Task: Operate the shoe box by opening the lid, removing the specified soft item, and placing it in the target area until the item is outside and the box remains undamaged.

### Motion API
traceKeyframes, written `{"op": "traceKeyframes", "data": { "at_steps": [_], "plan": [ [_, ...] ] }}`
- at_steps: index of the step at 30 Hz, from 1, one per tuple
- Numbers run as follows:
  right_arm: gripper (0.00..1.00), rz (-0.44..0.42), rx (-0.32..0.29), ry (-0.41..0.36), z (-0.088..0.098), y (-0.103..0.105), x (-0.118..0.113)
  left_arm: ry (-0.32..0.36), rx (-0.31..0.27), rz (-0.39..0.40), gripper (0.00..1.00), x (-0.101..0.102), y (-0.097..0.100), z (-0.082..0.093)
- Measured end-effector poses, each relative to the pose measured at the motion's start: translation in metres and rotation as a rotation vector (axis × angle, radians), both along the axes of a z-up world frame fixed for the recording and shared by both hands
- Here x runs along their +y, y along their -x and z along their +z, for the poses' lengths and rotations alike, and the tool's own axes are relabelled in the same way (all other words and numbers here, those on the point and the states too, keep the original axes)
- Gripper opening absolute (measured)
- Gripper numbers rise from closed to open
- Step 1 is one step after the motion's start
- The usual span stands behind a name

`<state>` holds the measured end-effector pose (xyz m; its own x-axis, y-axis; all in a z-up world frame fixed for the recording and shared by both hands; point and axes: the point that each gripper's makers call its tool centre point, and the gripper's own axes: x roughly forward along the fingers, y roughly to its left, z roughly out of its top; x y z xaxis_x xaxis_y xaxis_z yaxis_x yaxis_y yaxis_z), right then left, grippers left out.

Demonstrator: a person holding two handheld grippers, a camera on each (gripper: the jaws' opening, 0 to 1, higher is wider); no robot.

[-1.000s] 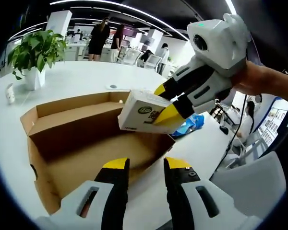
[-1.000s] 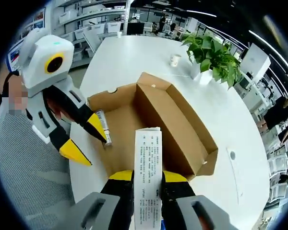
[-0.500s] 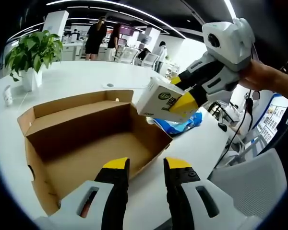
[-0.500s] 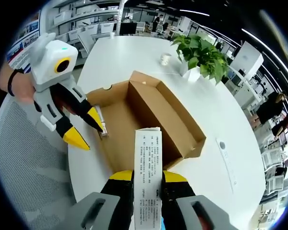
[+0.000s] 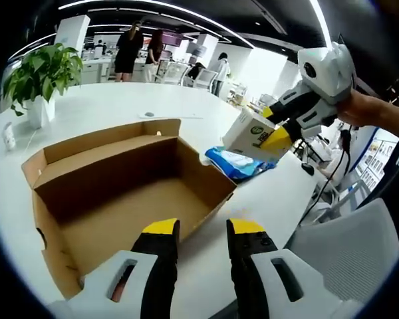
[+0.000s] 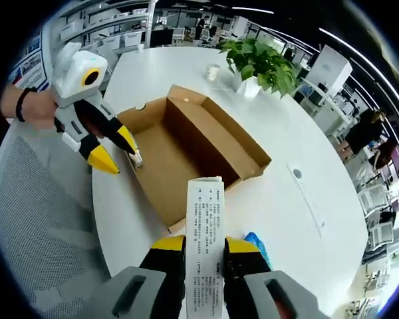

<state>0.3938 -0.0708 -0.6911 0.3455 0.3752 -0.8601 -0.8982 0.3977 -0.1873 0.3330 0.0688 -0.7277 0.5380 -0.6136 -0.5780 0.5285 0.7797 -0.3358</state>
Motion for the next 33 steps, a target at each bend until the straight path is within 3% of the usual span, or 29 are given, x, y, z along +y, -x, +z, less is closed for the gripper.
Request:
{"op": "traceKeyframes", "data": {
  "at_steps": [16, 33],
  "plan": [
    [0.17, -0.118, 0.015, -0.004, -0.003, 0.003, -0.067, -0.032, -0.005, -0.027, 0.29, -0.003, 0.004, -0.005],
    [0.17, -0.188, 0.029, 0.007, -0.009, 0.001, -0.124, -0.044, -0.022, 0.024, 0.29, 0.012, -0.003, -0.003]
  ]
}}
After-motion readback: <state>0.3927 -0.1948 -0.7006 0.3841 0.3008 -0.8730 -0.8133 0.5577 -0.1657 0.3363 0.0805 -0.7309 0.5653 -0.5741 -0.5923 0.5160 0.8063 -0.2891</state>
